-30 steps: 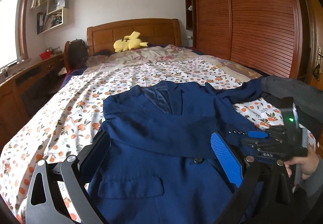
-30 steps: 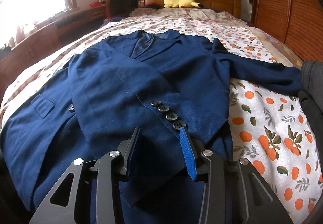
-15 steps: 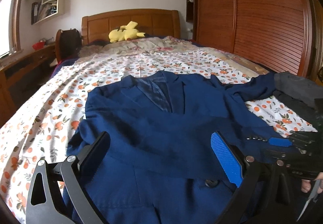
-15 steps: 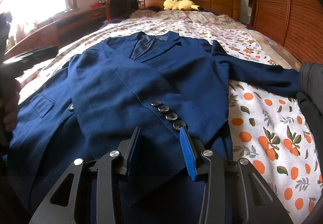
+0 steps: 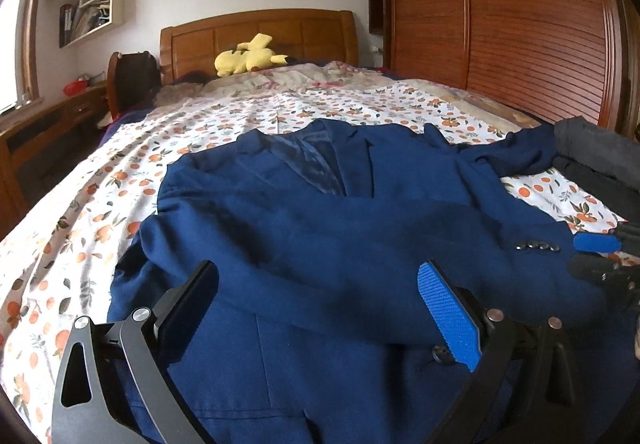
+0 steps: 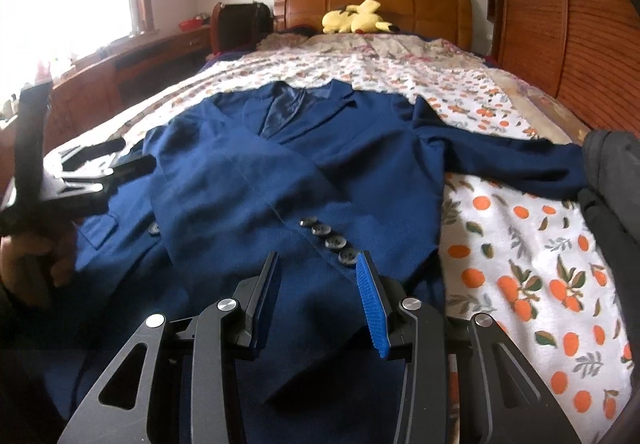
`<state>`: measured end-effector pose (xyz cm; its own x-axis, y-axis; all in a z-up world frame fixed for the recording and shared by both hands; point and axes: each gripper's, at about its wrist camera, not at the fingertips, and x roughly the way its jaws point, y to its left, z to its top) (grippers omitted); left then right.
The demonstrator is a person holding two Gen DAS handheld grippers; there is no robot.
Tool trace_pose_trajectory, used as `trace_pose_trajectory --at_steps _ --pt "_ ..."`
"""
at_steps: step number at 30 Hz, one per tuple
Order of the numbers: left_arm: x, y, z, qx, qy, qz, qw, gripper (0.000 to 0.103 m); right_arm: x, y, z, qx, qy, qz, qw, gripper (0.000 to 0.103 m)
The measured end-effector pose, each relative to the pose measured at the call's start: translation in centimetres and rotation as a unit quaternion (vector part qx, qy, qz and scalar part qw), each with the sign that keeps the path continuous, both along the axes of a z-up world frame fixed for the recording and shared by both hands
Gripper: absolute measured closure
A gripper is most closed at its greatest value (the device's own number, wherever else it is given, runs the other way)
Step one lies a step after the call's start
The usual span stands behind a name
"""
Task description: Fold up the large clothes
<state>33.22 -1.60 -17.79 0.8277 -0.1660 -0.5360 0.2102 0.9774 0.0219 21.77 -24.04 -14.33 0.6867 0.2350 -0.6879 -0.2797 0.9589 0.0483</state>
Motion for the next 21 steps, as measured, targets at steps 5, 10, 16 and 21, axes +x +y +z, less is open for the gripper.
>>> trace_pose_trajectory --at_steps 5,10,16,21 --pt "-0.2 0.2 0.1 -0.008 -0.004 0.002 1.0 0.003 0.8 -1.7 2.2 -0.004 -0.02 -0.022 1.0 0.066" --pt "-0.5 0.3 0.3 -0.01 -0.011 0.0 0.9999 0.003 3.0 -4.3 3.9 -0.026 -0.034 -0.056 0.998 0.066" --pt "-0.9 0.3 0.6 -0.013 -0.02 -0.004 0.9997 0.003 6.9 -7.5 4.6 -0.049 -0.032 -0.1 0.993 0.057" --pt "-1.4 -0.1 0.9 -0.007 -0.032 -0.011 0.9994 0.003 11.2 -9.8 3.3 -0.052 0.0 -0.138 0.989 0.052"
